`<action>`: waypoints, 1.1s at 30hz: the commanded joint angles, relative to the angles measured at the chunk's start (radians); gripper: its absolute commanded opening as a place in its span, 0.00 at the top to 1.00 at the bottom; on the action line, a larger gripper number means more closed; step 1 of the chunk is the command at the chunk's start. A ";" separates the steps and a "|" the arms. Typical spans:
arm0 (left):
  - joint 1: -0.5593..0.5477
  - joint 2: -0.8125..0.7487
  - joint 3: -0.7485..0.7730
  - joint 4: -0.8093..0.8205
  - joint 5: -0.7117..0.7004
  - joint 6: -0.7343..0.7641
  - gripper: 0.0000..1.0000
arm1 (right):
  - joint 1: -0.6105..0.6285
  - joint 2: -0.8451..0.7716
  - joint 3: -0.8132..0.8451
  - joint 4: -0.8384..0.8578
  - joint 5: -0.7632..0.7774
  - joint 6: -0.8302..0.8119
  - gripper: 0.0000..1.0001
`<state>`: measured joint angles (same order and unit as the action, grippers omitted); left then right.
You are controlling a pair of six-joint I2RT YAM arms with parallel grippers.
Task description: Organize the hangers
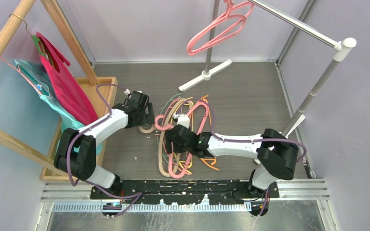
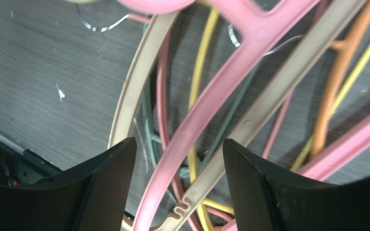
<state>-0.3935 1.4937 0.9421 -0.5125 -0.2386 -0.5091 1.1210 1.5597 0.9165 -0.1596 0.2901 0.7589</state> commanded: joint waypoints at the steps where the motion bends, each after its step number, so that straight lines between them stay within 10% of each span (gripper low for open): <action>1: -0.004 -0.038 -0.017 0.044 0.009 -0.011 0.02 | 0.060 0.036 0.042 0.055 -0.017 0.063 0.28; 15: -0.005 -0.067 -0.079 0.071 0.025 -0.021 0.02 | 0.163 0.087 0.079 -0.104 0.130 0.174 0.38; 20: -0.004 -0.068 -0.088 0.072 0.025 -0.021 0.02 | 0.162 0.077 0.057 -0.118 0.163 0.194 0.61; 33: -0.005 -0.092 -0.103 0.069 0.024 -0.021 0.02 | 0.162 0.087 0.041 -0.143 0.194 0.205 0.61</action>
<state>-0.3935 1.4399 0.8391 -0.4717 -0.2146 -0.5163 1.2827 1.6455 0.9649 -0.2928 0.4328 0.9455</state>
